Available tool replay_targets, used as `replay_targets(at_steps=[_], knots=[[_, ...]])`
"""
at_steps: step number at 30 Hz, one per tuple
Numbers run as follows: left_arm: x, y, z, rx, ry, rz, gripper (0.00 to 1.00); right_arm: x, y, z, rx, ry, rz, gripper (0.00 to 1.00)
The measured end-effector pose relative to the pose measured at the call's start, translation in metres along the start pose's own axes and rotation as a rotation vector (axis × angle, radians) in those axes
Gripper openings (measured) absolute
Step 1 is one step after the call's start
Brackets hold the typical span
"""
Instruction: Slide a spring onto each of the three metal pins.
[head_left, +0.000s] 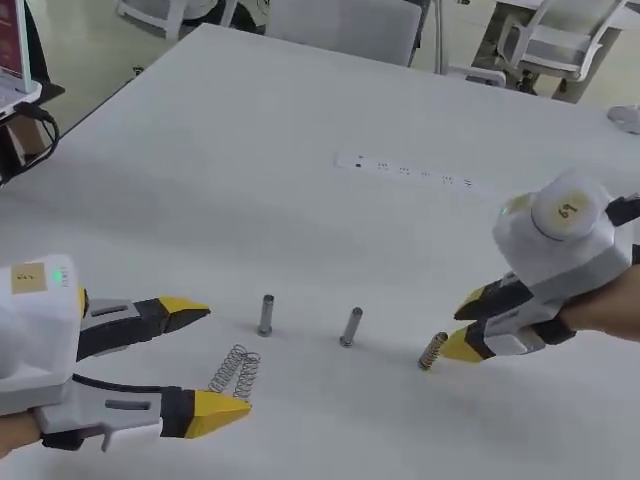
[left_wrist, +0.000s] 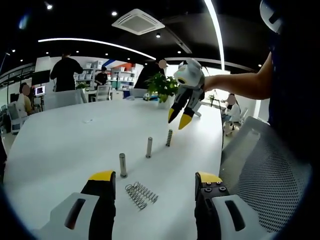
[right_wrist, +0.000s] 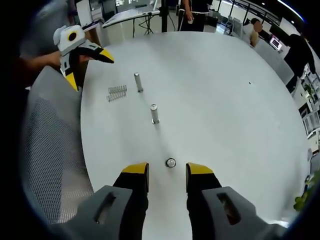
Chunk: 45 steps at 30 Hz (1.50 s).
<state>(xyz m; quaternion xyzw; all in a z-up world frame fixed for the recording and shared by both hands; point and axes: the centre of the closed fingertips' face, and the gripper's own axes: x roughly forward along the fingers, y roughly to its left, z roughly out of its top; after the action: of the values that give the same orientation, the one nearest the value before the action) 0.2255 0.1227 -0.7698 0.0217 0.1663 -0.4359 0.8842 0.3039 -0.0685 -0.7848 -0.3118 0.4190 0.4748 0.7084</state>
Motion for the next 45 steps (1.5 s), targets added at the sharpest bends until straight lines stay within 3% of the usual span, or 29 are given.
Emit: replay_targets(at_steps=[17, 27, 36, 45], knots=[[-0.002, 0.01, -0.013, -0.016, 0.03, 0.023, 0.56, -0.037, 0.023, 0.032, -0.061, -0.101, -0.032, 0.27], [0.0, 0.018, -0.026, -0.022, 0.069, 0.048, 0.52, -0.042, 0.042, 0.044, -0.073, -0.162, -0.006, 0.28], [0.001, 0.021, -0.033, -0.019, 0.097, 0.057, 0.5, -0.039, 0.058, 0.029, -0.008, -0.228, 0.021, 0.28], [0.004, 0.023, -0.035, -0.019, 0.11, 0.064, 0.48, -0.043, 0.059, 0.012, 0.088, -0.383, 0.008, 0.29]])
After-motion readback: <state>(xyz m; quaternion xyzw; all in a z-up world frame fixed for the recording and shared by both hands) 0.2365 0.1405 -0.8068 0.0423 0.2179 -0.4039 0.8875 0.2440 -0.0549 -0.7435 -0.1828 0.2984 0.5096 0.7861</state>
